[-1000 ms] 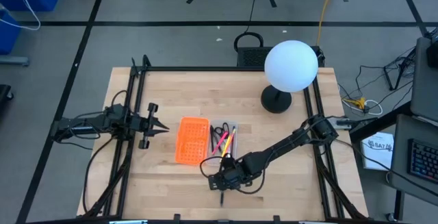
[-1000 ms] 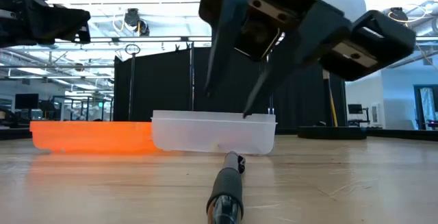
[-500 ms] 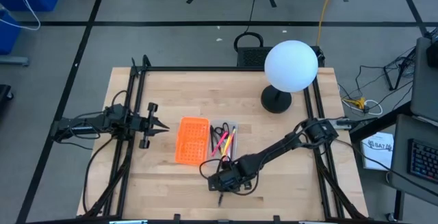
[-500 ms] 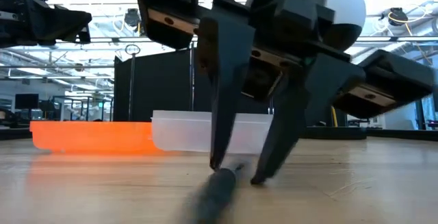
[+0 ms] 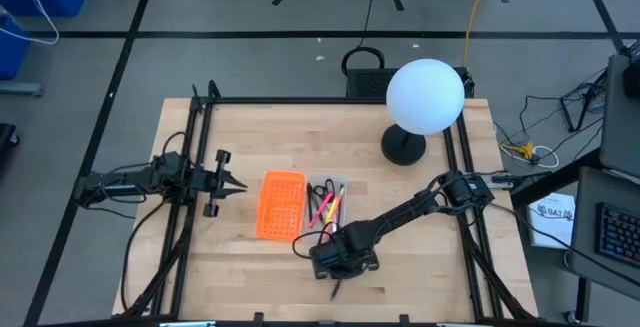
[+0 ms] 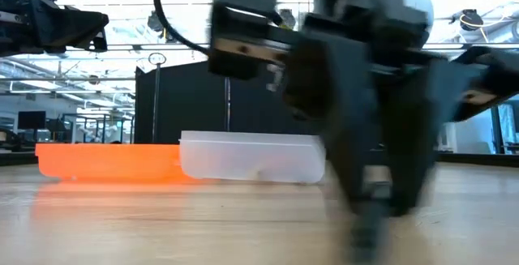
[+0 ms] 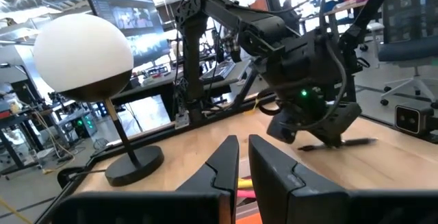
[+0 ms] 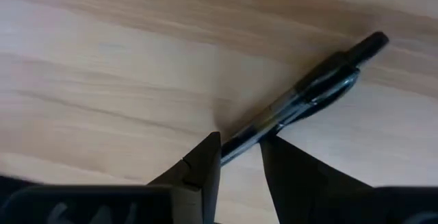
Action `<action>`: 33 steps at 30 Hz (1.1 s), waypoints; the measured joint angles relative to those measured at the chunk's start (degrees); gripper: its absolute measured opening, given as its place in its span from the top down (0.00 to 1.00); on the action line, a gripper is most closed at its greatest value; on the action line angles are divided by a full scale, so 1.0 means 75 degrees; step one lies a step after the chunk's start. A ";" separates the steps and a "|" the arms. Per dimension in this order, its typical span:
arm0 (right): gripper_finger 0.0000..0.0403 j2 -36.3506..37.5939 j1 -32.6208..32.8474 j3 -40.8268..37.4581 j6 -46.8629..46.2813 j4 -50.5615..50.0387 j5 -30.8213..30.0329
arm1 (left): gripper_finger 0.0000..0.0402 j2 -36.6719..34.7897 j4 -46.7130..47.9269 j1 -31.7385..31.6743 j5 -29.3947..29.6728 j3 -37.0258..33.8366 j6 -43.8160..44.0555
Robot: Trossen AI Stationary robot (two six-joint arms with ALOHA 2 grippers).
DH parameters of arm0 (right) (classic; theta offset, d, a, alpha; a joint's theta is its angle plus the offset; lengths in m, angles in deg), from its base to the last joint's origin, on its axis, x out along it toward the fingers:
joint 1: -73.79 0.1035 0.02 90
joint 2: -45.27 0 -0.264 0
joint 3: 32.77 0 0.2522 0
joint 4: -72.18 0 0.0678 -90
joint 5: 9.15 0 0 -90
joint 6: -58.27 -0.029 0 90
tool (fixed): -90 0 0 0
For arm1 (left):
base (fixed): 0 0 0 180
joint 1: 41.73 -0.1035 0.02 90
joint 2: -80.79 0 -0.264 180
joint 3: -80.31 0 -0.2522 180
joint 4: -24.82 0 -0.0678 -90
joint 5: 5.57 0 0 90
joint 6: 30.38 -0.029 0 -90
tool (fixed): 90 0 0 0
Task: Pick & place school supplies into a supply box
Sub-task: Put the black pen into the supply box
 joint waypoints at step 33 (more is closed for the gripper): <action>0.96 0.0094 0.0538 -0.1116 0.2516 -0.0452 -0.0563 | 0.89 0.0000 0.0191 0.0000 0.0000 0.0000 0.0172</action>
